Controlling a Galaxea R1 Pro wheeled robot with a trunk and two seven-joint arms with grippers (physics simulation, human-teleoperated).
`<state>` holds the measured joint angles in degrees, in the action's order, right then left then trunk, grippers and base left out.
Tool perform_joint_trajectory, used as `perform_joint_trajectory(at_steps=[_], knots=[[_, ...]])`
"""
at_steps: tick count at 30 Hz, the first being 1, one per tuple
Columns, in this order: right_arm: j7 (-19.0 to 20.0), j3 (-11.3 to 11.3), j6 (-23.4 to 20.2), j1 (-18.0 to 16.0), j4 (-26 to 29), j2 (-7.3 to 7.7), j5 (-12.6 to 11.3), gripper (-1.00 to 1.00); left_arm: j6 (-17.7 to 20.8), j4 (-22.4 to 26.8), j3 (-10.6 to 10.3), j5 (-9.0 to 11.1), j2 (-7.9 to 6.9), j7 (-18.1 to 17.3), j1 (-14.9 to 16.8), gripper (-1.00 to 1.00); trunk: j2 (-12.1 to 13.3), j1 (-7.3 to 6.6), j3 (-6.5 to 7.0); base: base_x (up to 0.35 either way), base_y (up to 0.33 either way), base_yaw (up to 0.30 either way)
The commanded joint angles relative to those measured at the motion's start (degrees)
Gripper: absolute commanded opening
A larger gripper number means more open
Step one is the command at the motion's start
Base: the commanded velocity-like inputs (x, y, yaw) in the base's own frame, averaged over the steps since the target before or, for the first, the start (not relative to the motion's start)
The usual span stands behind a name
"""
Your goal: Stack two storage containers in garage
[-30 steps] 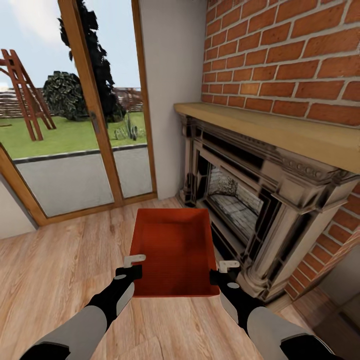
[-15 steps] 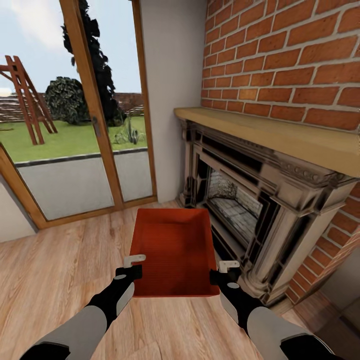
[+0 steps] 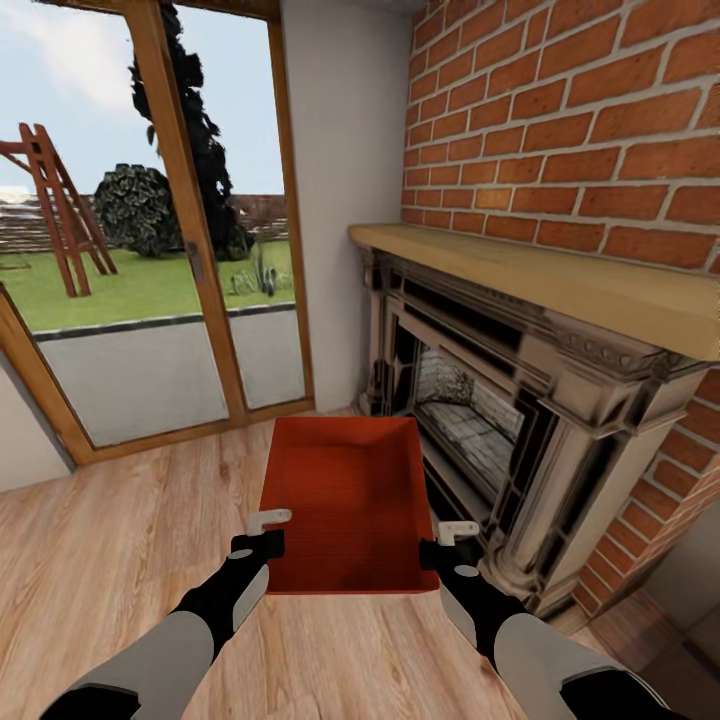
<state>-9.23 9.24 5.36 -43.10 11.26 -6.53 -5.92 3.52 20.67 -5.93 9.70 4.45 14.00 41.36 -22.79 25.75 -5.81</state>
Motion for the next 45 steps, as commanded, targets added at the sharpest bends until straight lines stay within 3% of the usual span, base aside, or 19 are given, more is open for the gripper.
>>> perform_joint_trajectory(at_steps=[1,45], knots=[[-0.30,0.61,0.27,-0.06,-0.10,0.02,-0.58,-1.00,0.35,0.16,-0.22,0.14,-0.05,0.68,0.04,-1.00,-0.12,0.04,-0.03,0.000,0.000,0.000],[-0.35,0.61,0.19,-0.06,-0.10,0.02,-0.58,-1.00,0.35,0.16,-0.22,0.12,-0.05,0.77,0.03,-1.00,-0.12,0.04,3.91,0.000,0.000,0.000]])
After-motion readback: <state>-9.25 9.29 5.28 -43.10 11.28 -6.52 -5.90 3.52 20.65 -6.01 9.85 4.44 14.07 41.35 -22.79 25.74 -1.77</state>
